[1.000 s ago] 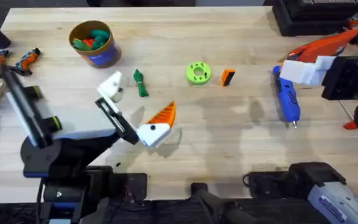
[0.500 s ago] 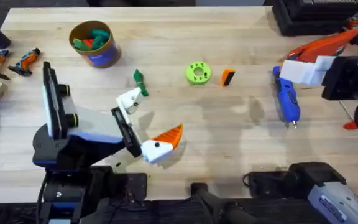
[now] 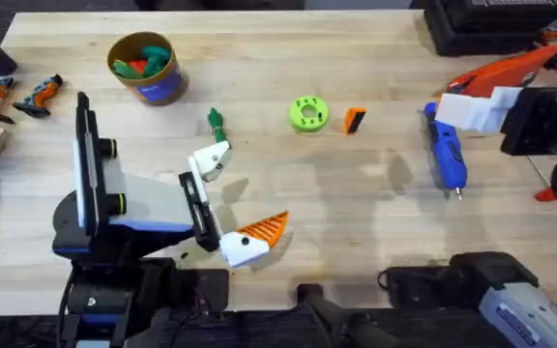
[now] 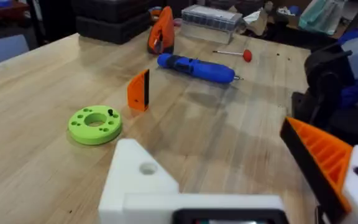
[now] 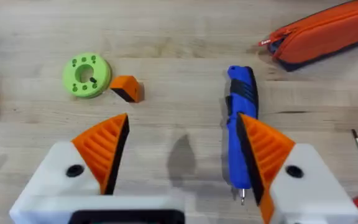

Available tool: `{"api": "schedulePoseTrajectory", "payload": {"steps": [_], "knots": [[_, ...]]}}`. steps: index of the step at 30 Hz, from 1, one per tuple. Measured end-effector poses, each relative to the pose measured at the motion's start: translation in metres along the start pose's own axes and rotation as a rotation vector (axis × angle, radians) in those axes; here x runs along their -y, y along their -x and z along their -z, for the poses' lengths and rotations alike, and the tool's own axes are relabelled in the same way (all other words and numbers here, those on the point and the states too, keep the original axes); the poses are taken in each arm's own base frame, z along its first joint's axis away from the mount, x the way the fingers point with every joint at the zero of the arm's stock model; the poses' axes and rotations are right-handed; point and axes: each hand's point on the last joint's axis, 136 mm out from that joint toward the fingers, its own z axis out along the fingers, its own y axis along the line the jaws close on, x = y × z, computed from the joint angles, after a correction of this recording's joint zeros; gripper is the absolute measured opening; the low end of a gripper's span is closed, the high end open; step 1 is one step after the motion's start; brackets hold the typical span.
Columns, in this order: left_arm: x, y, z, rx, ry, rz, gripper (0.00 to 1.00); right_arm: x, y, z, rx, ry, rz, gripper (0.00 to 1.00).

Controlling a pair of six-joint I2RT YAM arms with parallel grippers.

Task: Pick up the gripper from the table and insert it into the empty holder that is missing its gripper. Then pick up a screw, insert it into the mounting hole, and use the screwdriver to tighten it. Finally, clean up the table by picking up the vegetable and placing it into the bucket.

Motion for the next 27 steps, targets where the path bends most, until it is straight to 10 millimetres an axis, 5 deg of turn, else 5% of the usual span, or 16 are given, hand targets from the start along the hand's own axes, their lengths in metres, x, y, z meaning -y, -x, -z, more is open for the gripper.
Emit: {"api": "schedulePoseTrajectory", "payload": {"steps": [27], "knots": [[0.0007,-0.0002,0.0000,0.000,-0.004,-0.039,0.985,0.0000,0.0000,0.0000,0.000,0.000,0.000,0.990]]}}
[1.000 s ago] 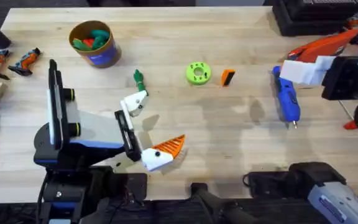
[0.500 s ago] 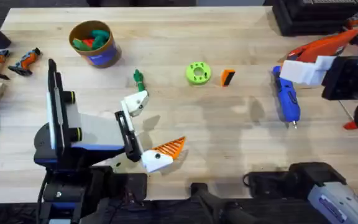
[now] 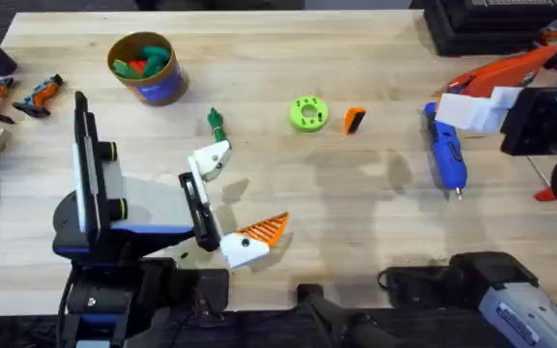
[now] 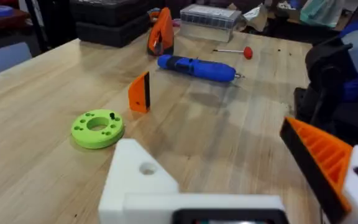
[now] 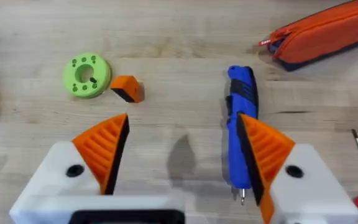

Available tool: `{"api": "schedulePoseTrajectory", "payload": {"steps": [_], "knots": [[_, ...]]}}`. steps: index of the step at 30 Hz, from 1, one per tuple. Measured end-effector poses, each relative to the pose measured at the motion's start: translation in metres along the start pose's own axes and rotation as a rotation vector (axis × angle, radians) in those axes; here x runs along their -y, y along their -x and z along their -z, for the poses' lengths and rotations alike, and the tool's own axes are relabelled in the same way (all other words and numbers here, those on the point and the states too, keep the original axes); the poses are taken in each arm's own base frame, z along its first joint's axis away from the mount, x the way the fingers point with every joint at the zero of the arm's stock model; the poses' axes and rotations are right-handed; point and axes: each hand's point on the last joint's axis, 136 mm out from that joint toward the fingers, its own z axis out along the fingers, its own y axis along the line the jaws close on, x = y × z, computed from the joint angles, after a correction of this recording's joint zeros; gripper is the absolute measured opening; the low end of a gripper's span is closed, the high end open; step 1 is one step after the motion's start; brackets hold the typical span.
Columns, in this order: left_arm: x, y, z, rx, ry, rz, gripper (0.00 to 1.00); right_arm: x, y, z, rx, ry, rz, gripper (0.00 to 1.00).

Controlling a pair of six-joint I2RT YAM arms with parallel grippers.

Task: Pick up the gripper from the table and insert it into the empty holder that is missing its gripper. Then pick up a screw, insert it into the mounting hole, and use the screwdriver to tighten it. Finally, clean up the table by picking up the vegetable and placing it into the bucket.

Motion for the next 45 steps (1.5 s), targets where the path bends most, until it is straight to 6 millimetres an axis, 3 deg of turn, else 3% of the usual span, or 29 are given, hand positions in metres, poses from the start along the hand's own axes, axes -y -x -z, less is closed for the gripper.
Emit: {"api": "schedulePoseTrajectory", "payload": {"steps": [23,31,37,45], "knots": [[0.000,0.000,0.000,0.000,0.000,-0.001,0.986,0.000,0.000,0.000,0.001,0.000,0.000,0.991],[0.000,0.000,0.000,0.000,0.000,0.000,0.985,-0.003,0.011,0.005,-0.005,0.008,-0.009,0.991],[0.000,0.000,0.000,0.000,0.000,-0.001,0.985,-0.017,0.025,0.003,-0.130,0.037,0.020,0.990],[0.000,0.000,0.000,0.000,0.000,-0.001,0.985,-0.051,0.023,-0.030,-0.354,0.070,0.046,0.991]]}}
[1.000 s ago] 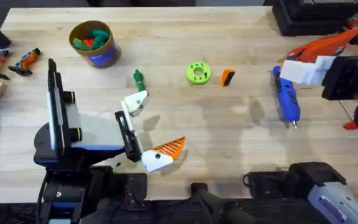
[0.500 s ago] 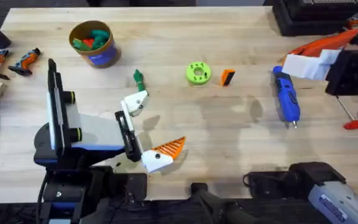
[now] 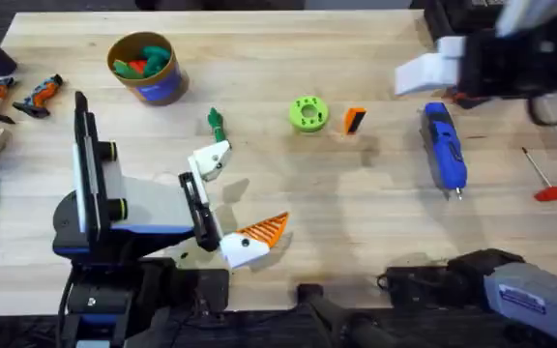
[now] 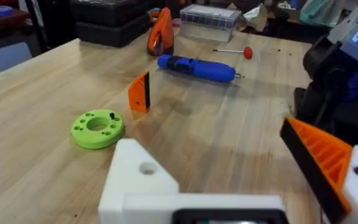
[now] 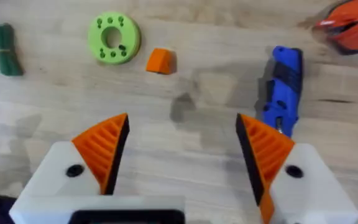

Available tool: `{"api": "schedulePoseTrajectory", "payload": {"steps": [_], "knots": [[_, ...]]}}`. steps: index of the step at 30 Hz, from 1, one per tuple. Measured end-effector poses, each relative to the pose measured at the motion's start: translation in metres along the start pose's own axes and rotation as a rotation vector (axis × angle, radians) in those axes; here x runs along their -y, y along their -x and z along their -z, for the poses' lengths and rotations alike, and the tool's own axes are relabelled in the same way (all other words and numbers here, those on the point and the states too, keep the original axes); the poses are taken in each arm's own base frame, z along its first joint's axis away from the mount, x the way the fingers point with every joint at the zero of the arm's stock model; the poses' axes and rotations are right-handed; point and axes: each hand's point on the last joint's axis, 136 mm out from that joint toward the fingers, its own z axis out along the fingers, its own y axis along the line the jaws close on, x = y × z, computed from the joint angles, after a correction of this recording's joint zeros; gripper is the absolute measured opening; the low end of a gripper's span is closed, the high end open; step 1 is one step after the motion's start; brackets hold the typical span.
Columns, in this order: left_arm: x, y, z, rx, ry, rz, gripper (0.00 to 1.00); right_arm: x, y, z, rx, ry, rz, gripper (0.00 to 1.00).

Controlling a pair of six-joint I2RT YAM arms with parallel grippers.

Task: Pick up the gripper from the table and insert it into the empty holder that is missing its gripper. Then pick up a screw, insert it into the mounting hole, and use the screwdriver to tighten it. Finally, clean up the table by picking up the vegetable and placing it into the bucket.

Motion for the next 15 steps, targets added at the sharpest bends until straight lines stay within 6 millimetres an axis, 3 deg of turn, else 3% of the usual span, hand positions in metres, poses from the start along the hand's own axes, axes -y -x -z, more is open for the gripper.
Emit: {"api": "schedulePoseTrajectory", "payload": {"steps": [8,15], "knots": [[0.000,0.000,0.000,0.000,0.000,0.000,0.985,-0.039,-0.009,-0.034,-0.189,-0.002,0.067,0.992],[0.000,0.000,0.000,0.000,0.000,0.000,0.985,-0.068,-0.011,-0.065,-0.246,0.005,0.125,0.991]]}}
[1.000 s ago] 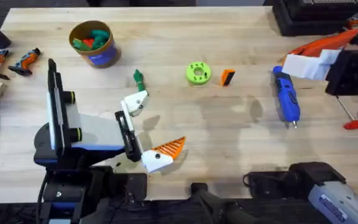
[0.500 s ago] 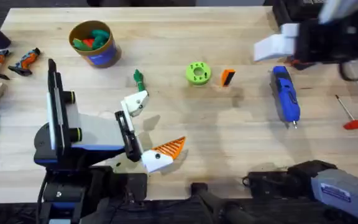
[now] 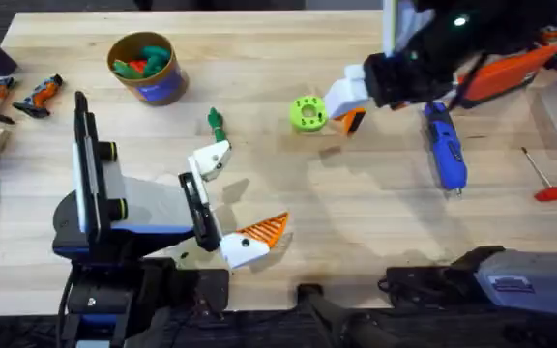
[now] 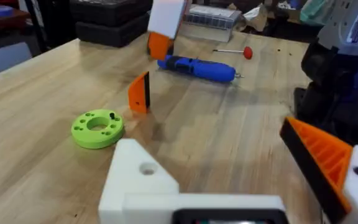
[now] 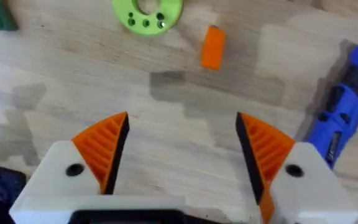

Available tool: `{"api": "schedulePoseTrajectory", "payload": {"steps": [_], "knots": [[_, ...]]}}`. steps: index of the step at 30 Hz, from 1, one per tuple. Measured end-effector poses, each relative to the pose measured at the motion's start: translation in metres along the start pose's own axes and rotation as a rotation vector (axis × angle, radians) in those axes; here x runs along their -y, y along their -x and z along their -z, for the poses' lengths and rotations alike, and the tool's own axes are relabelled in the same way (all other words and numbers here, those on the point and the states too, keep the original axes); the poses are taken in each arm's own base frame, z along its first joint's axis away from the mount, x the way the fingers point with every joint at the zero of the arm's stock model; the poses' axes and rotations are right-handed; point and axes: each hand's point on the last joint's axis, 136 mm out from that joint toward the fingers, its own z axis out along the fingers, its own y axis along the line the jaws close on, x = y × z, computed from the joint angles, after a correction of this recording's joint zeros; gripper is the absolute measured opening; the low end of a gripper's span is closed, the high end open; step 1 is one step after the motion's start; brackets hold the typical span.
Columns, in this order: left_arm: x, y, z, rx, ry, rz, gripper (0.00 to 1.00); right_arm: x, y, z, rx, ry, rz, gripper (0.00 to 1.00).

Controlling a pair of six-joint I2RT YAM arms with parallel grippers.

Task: Pick up the gripper from the table and insert it into the empty holder that is missing its gripper. Then pick up a screw, insert it into the mounting hole, and use the screwdriver to tighten it. Finally, clean up the table by picking up the vegetable and placing it into the bucket.

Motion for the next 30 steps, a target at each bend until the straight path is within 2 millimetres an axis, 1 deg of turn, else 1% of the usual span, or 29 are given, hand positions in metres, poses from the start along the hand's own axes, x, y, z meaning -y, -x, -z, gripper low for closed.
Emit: {"api": "schedulePoseTrajectory", "payload": {"steps": [4,8,12,15,19,23,30], "knots": [[0.000,0.000,0.000,0.000,0.000,0.000,0.985,-0.003,0.009,-0.008,0.012,0.003,-0.001,0.991],[0.000,0.000,0.000,0.000,0.000,0.000,0.985,-0.003,0.008,-0.015,-0.010,-0.004,-0.031,0.991],[0.000,0.000,0.000,0.000,0.000,0.000,0.985,0.000,0.008,-0.030,-0.052,-0.020,-0.088,0.991],[0.000,0.000,0.000,0.000,0.000,0.000,0.985,0.005,0.009,-0.044,-0.086,-0.039,-0.124,0.990],[0.000,0.000,0.000,0.000,0.000,0.000,0.985,0.018,0.009,-0.060,-0.125,-0.074,-0.160,0.990],[0.000,0.000,0.000,0.000,0.000,0.000,0.986,0.029,0.013,-0.074,-0.144,-0.093,-0.188,0.960],[0.000,0.000,0.000,0.000,0.000,0.000,0.986,0.031,0.019,-0.091,-0.164,-0.101,-0.185,0.959]]}}
